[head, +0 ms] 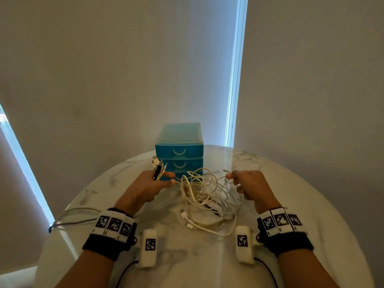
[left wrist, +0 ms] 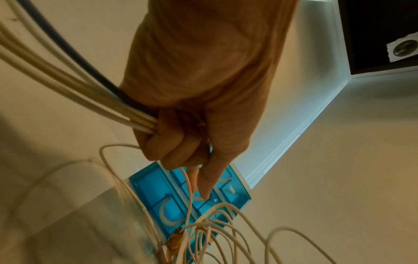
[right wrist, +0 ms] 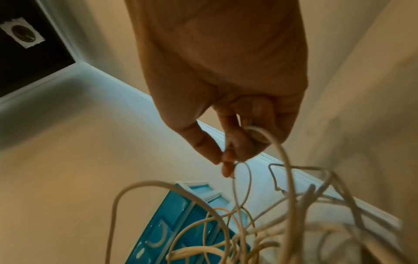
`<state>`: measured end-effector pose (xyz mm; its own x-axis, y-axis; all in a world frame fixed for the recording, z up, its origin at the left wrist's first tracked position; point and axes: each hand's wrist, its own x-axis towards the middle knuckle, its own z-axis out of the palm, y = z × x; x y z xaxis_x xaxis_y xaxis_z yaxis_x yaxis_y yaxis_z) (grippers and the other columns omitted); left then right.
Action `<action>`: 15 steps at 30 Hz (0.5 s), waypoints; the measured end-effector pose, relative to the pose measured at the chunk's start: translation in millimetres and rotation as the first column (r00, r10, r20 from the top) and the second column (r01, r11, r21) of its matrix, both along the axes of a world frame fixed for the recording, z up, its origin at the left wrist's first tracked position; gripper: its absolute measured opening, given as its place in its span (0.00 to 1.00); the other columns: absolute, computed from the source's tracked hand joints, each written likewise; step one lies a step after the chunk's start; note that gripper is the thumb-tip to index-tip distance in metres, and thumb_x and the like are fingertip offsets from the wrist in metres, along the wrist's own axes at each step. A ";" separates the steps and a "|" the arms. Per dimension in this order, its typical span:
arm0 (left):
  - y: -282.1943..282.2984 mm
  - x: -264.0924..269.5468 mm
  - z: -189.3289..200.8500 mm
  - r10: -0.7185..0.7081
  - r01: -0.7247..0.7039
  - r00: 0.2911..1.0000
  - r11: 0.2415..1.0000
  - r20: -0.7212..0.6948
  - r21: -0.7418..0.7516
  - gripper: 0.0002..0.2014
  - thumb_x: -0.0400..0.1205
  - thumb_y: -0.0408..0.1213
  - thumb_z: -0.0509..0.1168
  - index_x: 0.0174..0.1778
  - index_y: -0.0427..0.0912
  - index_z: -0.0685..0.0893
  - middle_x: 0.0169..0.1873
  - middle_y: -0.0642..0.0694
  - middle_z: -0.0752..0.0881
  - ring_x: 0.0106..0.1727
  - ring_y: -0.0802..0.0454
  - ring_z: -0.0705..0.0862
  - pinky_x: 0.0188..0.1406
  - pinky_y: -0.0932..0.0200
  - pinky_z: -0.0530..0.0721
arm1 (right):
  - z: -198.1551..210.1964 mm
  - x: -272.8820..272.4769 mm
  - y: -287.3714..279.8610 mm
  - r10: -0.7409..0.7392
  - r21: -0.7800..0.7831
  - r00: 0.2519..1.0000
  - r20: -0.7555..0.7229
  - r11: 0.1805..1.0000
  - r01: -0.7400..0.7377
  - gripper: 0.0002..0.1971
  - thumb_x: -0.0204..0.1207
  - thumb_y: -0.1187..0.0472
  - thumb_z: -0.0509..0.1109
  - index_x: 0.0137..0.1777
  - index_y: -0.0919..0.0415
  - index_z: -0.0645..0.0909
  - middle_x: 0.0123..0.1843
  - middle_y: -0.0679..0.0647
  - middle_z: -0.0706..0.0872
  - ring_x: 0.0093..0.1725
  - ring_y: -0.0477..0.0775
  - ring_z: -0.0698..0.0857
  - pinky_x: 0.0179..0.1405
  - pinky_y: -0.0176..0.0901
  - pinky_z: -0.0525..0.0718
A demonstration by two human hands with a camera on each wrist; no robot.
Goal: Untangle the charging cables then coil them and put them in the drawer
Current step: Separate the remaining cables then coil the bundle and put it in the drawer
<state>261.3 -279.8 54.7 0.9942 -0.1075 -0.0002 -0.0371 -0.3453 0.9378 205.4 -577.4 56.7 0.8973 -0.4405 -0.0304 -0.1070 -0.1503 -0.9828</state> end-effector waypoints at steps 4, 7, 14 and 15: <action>4.5 -2.7 -0.1 0.022 -0.022 1.000 0.989 0.005 0.144 0.07 0.85 0.45 0.78 0.56 0.50 0.93 0.38 0.51 0.84 0.36 0.54 0.77 0.27 0.62 0.72 | -15.2 7.6 -4.3 0.027 -0.180 0.996 -0.087 0.983 -0.043 0.13 0.80 0.58 0.79 0.49 0.71 0.94 0.35 0.55 0.86 0.30 0.51 0.80 0.30 0.40 0.74; 9.7 -4.2 -0.1 0.062 -0.070 0.997 0.981 0.048 0.179 0.11 0.84 0.48 0.78 0.48 0.43 0.93 0.38 0.44 0.89 0.39 0.47 0.83 0.36 0.56 0.78 | -14.9 6.4 -3.4 0.002 -0.259 1.000 -0.027 0.966 -0.009 0.18 0.82 0.57 0.77 0.61 0.73 0.90 0.46 0.57 0.90 0.44 0.57 0.87 0.47 0.52 0.86; 4.0 -24.6 35.4 0.291 -0.188 0.919 0.917 0.267 -0.353 0.13 0.82 0.54 0.78 0.56 0.50 0.96 0.41 0.47 0.90 0.39 0.33 0.84 0.56 0.30 0.88 | 19.2 -12.0 35.1 -0.132 -0.369 0.943 0.307 0.896 0.245 0.20 0.84 0.45 0.78 0.67 0.58 0.83 0.75 0.54 0.70 0.74 0.63 0.81 0.78 0.56 0.81; 5.2 -26.3 37.3 0.283 -0.161 0.925 0.896 0.254 -0.413 0.15 0.81 0.56 0.79 0.56 0.51 0.97 0.48 0.62 0.70 0.32 0.40 0.79 0.47 0.34 0.89 | 22.1 -15.4 43.4 -0.137 -0.355 0.916 0.377 0.892 0.280 0.21 0.83 0.47 0.80 0.66 0.59 0.82 0.72 0.52 0.69 0.72 0.61 0.81 0.74 0.50 0.82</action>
